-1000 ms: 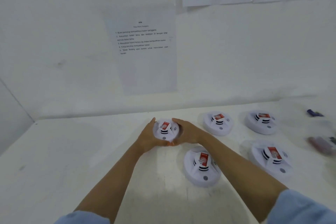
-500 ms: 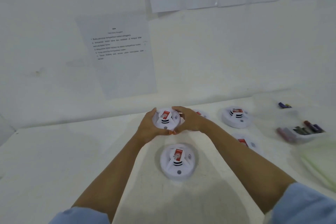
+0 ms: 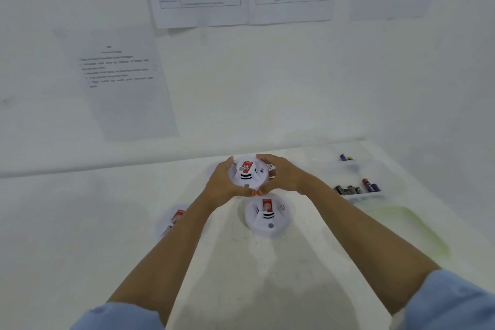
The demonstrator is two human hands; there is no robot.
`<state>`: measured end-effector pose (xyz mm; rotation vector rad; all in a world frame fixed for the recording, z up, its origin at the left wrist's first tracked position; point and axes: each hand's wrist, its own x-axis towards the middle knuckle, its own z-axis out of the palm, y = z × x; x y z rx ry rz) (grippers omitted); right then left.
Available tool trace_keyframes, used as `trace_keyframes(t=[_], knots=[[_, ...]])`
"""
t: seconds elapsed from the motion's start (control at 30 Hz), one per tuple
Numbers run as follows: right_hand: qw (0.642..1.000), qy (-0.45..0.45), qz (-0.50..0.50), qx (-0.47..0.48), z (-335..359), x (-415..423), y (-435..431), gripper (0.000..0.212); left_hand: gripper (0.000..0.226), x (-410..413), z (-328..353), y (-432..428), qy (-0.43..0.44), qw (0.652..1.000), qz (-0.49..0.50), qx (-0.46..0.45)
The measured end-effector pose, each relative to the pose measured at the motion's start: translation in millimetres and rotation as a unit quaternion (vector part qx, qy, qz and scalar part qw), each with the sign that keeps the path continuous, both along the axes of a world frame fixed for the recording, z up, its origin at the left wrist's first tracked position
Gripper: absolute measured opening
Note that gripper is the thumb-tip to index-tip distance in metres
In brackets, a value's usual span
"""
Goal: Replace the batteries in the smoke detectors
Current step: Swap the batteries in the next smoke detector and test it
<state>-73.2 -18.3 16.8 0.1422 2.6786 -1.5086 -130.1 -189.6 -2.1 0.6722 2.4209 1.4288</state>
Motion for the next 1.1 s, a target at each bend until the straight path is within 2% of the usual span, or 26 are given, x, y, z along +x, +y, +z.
trace_keyframes(t=[0.03,0.07,0.17,0.3,0.6,0.7,0.8,0.93,1.0,1.1], knots=[[1.0,0.001,-0.002,-0.004,-0.8,4.1,7.4,0.096,0.109,3.3,1.4,6.4,0.002,1.0,-0.005,-0.008],[1.0,0.004,-0.006,-0.007,-0.6,8.2,14.4,0.095,0.115,7.6,4.7,13.0,-0.006,1.0,-0.011,-0.013],[1.0,0.02,-0.015,-0.018,0.4,14.5,32.0,0.089,0.104,4.8,4.1,33.1,-0.005,0.999,-0.034,-0.014],[0.999,0.036,-0.02,-0.03,5.7,14.9,51.8,0.091,0.101,1.5,10.7,53.2,0.004,0.999,-0.043,-0.006],[0.996,0.079,-0.017,-0.038,13.9,23.4,86.1,0.091,0.114,0.7,24.0,93.7,0.047,0.991,-0.104,-0.069],[0.995,0.074,0.009,-0.06,21.2,27.0,104.0,0.091,0.113,4.1,27.0,109.3,0.026,0.99,-0.114,-0.08],[0.992,0.067,0.033,-0.098,28.6,30.4,126.6,0.082,0.115,6.9,28.4,127.9,0.021,0.993,-0.103,-0.054],[0.96,0.053,0.0,-0.277,30.5,33.5,159.5,0.05,0.095,17.7,26.4,153.0,-0.032,0.994,-0.093,0.043],[0.955,0.043,-0.026,-0.293,28.4,36.3,173.5,0.039,0.089,24.5,23.3,165.7,-0.059,0.989,-0.093,0.096],[0.957,-0.016,-0.004,-0.289,20.5,42.7,188.2,0.035,0.097,35.1,21.0,183.9,-0.101,0.977,-0.09,0.167]])
